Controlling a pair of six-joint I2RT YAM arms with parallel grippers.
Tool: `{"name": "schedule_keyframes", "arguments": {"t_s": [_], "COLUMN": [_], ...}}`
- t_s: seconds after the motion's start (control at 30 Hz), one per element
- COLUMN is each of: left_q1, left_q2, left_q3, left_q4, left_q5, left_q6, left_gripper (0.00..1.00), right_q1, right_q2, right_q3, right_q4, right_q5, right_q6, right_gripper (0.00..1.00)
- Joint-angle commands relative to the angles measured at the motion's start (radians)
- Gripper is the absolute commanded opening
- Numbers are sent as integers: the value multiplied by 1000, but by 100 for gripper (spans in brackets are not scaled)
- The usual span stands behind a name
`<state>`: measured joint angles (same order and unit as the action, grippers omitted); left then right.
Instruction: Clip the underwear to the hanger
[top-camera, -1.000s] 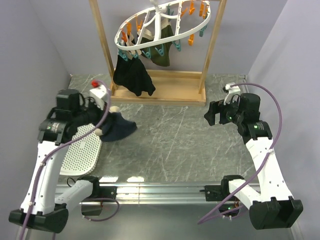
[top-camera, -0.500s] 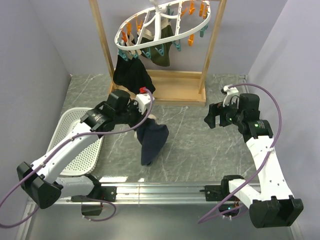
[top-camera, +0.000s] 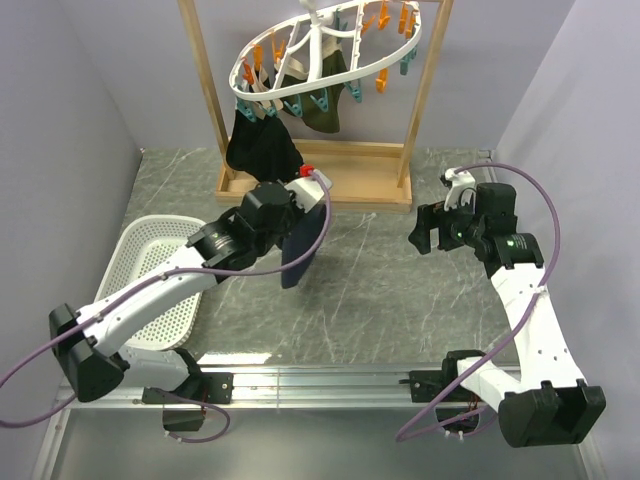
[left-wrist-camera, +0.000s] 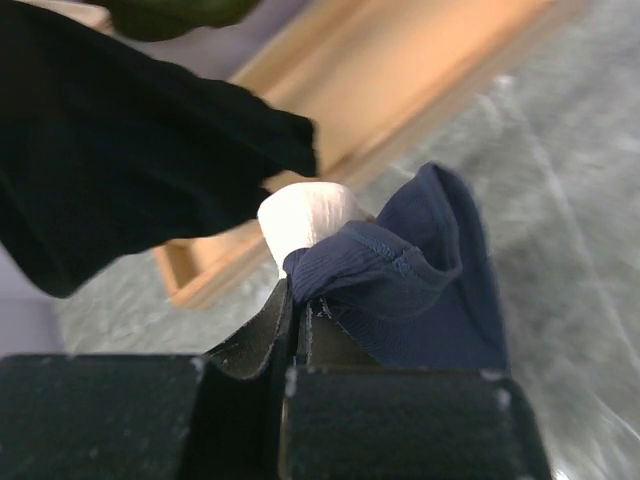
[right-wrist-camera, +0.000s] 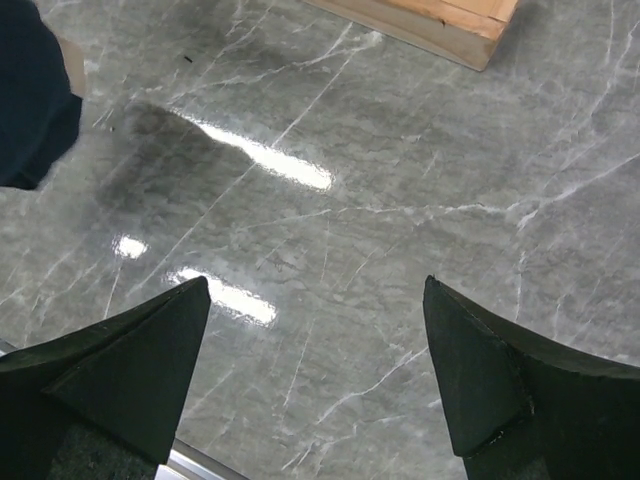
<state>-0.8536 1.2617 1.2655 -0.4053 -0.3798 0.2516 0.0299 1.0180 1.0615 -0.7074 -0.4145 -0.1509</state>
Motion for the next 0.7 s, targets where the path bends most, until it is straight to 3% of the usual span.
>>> {"name": "schedule_keyframes", "arguments": {"t_s": [0.0, 0.07, 0.13, 0.2, 0.3, 0.4, 0.43, 0.53, 0.57, 0.67], "left_q1": [2, -1, 1, -5, -51, -111, -114, -127, -131, -131], "left_q2": [24, 31, 48, 50, 1, -41, -54, -103, -111, -145], "left_q3": [26, 28, 43, 25, -108, -239, -268, -359, -374, -353], "left_q4": [169, 188, 102, 42, 7, -76, -107, -206, -226, -319], "left_q5": [-186, -174, -136, -28, 48, 217, 367, 618, 648, 690], "left_q6": [98, 95, 40, -1, -28, -54, -43, 39, 54, 86], "left_gripper": [0, 0, 0, 0, 0, 2, 6, 35, 48, 58], "right_q1": [-4, -5, -5, -7, -5, -5, -7, -7, -5, -5], "right_q2": [13, 14, 13, 11, 7, 5, 5, 14, 24, 51], "right_q3": [66, 66, 65, 58, 42, 28, 26, 28, 31, 51], "right_q4": [3, 6, 8, 6, 6, -1, -9, -27, -32, -50], "right_q5": [5, 5, 6, 0, -9, -29, -50, -81, -96, -121], "right_q6": [-1, -1, -3, -7, -16, -27, -35, -53, -59, -68], "right_gripper": [94, 94, 94, 94, 94, 93, 93, 93, 93, 93]}}
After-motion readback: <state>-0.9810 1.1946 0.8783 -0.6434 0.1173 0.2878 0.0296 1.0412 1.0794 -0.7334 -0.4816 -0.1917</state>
